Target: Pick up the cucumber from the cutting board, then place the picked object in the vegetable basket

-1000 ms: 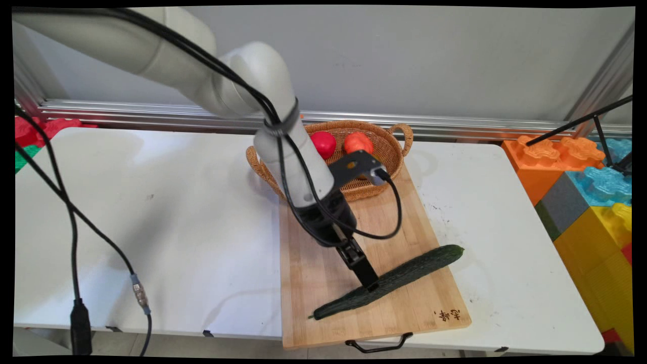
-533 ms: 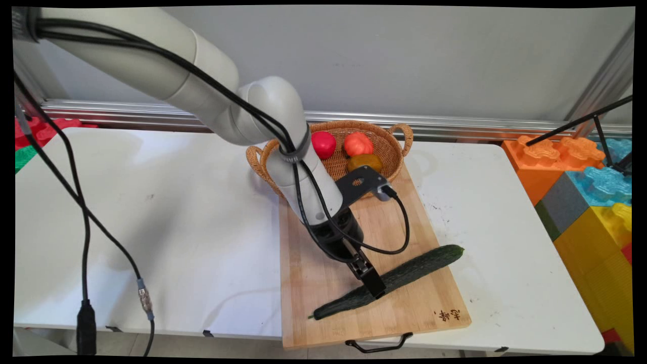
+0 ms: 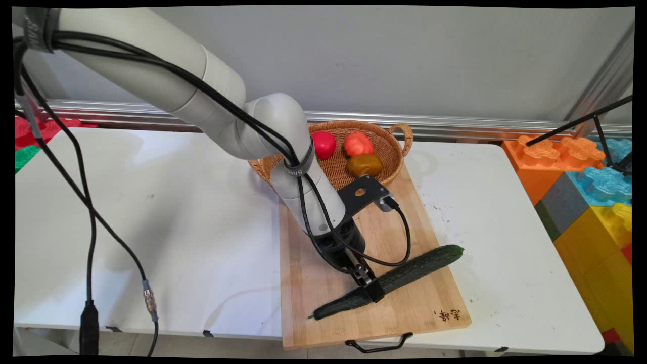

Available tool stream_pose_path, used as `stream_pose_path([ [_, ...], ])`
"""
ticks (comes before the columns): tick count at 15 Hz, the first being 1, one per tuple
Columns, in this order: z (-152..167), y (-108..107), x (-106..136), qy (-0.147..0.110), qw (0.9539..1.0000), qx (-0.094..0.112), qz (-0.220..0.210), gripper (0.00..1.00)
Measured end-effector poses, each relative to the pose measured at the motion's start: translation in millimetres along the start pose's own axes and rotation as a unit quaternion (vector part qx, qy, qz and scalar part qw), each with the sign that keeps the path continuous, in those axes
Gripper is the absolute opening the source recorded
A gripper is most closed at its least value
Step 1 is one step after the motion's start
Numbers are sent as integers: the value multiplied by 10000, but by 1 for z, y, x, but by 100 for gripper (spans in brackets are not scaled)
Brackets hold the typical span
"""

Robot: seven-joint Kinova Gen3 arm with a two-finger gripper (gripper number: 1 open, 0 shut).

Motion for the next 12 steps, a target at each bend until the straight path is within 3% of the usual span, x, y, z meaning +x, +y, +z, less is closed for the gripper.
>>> stream_pose_path([
  [7, 2, 2, -4, 12, 10000, 45, 39, 0],
  [12, -21, 2, 6, 254, 9990, 111, 351, 0],
])
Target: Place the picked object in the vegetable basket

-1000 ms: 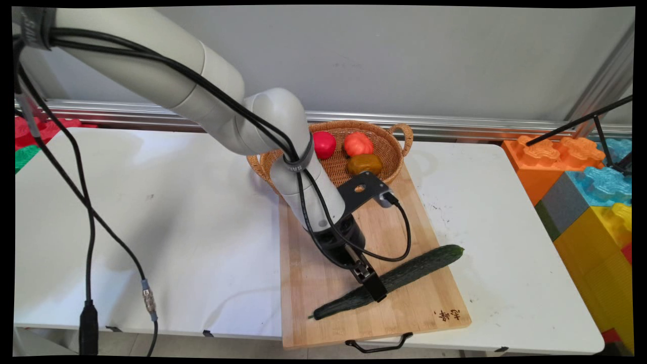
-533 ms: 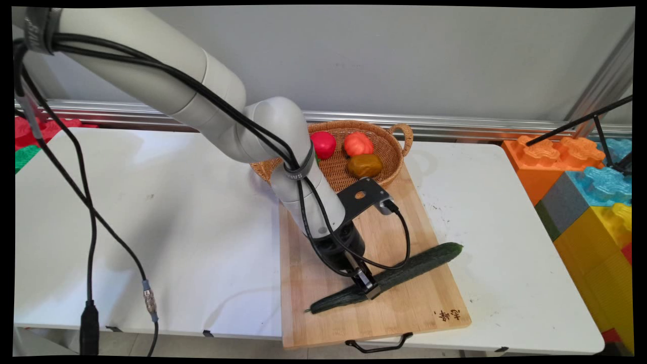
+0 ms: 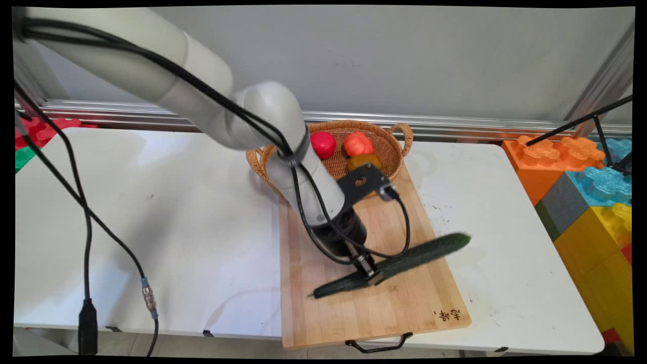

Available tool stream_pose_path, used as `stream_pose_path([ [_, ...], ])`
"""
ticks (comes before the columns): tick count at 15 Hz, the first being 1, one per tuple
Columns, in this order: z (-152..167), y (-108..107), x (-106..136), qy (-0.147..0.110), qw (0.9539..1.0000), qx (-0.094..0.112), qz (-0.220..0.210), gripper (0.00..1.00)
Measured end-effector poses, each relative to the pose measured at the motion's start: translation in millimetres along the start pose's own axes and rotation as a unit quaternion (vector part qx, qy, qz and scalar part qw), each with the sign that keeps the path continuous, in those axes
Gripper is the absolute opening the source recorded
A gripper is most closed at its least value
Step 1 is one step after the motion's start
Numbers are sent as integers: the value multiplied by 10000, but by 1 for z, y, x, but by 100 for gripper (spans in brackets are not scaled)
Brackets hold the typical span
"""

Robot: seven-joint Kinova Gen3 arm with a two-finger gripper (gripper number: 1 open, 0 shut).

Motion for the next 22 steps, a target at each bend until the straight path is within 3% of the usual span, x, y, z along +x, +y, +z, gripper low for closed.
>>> stream_pose_path([
  [3, -24, 2, 8, 182, 9989, 40, 420, 0],
  [7, -72, -6, 20, 386, 9924, 349, 1112, 0],
  [10, -102, -14, 30, 508, 9848, 564, 1561, 0],
  [13, -131, -30, 42, 617, 9723, 888, 2073, 0],
  [18, -145, -75, 50, 491, 9563, 1359, 2542, 0],
  [22, -133, -111, 43, 224, 9564, 1471, 2513, 0],
])
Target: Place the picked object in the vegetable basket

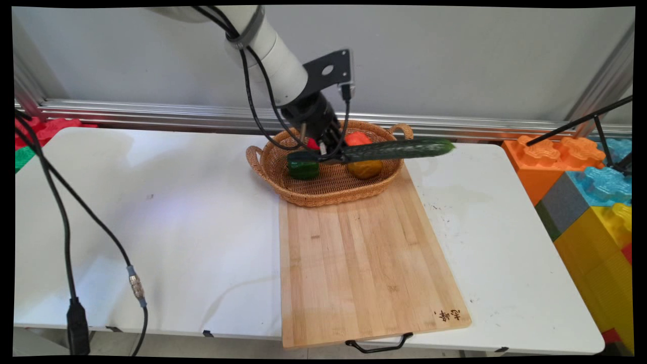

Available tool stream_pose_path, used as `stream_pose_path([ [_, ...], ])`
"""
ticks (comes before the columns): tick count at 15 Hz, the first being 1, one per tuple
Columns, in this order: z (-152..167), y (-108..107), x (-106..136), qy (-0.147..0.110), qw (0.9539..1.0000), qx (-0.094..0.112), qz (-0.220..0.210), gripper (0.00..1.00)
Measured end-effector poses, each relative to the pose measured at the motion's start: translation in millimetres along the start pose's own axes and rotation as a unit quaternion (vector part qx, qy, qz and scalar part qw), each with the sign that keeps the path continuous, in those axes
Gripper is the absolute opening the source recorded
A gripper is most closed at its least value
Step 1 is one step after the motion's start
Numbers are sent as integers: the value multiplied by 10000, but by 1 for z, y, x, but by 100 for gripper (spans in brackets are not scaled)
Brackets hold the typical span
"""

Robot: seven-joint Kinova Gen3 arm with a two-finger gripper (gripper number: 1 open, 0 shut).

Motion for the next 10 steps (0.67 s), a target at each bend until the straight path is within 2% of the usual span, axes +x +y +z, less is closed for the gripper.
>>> stream_pose_path([
  [3, 28, -11, -19, -188, 9996, -106, -154, 0],
  [8, 63, -21, -30, -191, 9990, -186, -360, 0],
  [9, 67, -23, -31, -180, 9990, -180, -380, 100],
  [10, 69, -25, -32, -169, 9989, -171, -391, 100],
])
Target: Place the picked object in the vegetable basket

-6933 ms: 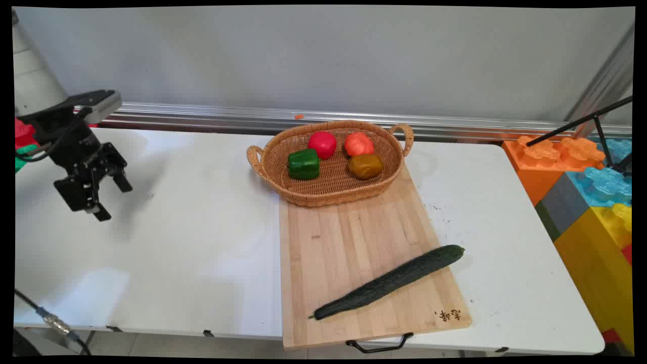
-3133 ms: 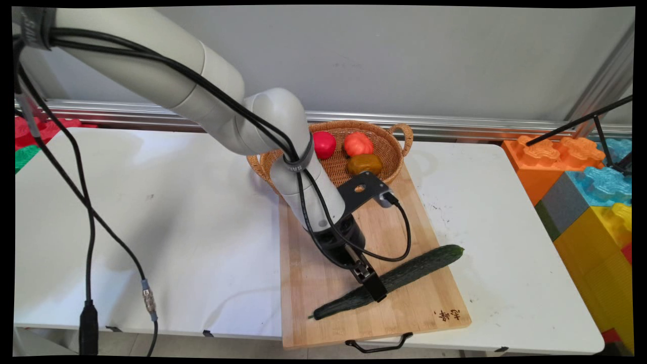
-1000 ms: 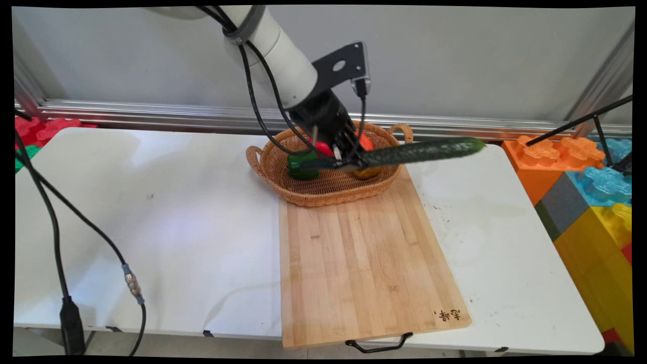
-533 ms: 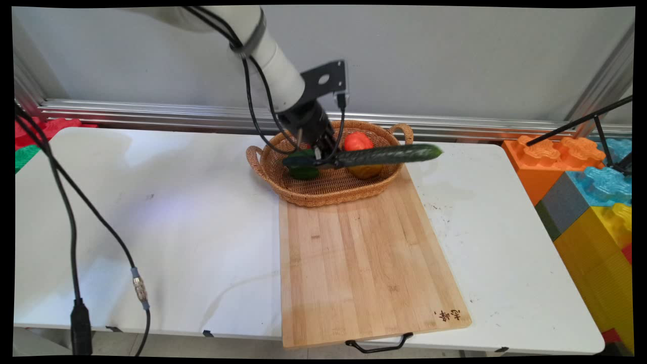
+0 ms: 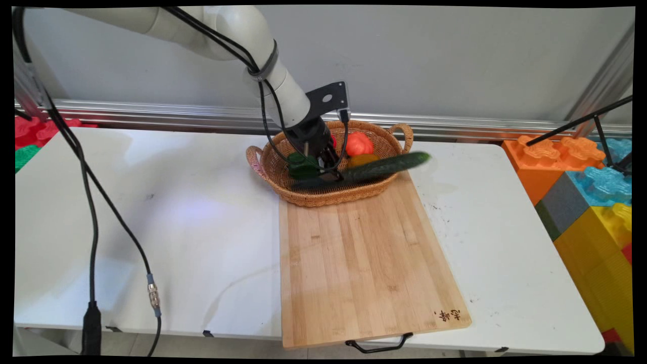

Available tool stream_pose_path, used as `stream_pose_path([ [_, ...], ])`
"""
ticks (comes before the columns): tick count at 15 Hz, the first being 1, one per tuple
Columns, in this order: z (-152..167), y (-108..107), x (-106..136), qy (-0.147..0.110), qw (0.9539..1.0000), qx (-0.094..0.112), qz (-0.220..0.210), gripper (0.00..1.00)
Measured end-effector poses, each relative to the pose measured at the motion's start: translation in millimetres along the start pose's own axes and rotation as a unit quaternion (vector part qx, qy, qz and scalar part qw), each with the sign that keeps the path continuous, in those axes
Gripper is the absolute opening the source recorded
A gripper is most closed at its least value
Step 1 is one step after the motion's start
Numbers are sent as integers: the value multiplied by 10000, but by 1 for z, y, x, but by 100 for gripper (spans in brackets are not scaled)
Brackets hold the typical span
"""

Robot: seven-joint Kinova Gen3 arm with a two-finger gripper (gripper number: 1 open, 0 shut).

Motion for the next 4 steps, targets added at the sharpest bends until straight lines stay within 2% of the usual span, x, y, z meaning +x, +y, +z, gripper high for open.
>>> stream_pose_path([
  [4, 4, -6, 2, 75, 9999, 46, -69, 100],
])
